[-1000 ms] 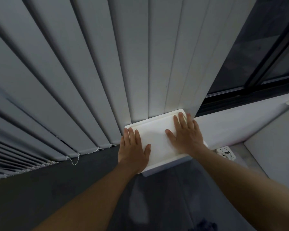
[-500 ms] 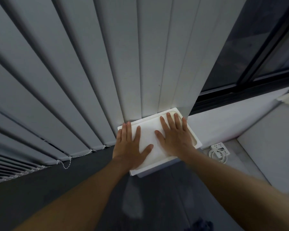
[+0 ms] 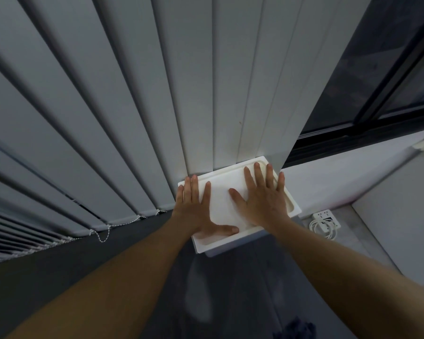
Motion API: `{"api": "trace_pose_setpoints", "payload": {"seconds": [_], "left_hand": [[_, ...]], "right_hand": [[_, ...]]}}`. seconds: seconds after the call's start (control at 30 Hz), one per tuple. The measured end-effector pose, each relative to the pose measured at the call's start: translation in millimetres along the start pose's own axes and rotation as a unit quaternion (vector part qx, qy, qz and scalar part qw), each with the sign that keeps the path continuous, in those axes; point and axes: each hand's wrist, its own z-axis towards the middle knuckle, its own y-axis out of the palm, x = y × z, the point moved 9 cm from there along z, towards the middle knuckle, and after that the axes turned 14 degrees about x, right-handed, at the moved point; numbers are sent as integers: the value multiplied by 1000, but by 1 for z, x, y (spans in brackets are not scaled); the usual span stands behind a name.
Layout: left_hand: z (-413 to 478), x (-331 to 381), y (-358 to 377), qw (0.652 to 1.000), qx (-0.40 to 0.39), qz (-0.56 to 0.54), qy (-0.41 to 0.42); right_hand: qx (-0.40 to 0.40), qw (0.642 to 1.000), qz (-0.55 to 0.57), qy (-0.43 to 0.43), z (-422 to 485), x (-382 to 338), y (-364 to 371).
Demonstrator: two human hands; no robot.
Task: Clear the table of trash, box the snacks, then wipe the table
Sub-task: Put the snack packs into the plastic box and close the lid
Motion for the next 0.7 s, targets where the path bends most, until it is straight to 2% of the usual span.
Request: {"api": "trace_pose_setpoints", "payload": {"seconds": [0.13,0.2,0.3,0.7], "left_hand": [[0,-3,6,996,-79,-9,-34],[1,-3,6,994,-93,-22,-42],[0,-3,6,996,-83,-21,-39],[1,-2,2,998,-48,-16,-24]], "right_hand": [[-9,1000,-3,0,0,0,4],[5,1000,9,5,1,1,1],[24,999,29,12,1,1,-3],[-7,1000,3,-1,-3,-4,-2]]}}
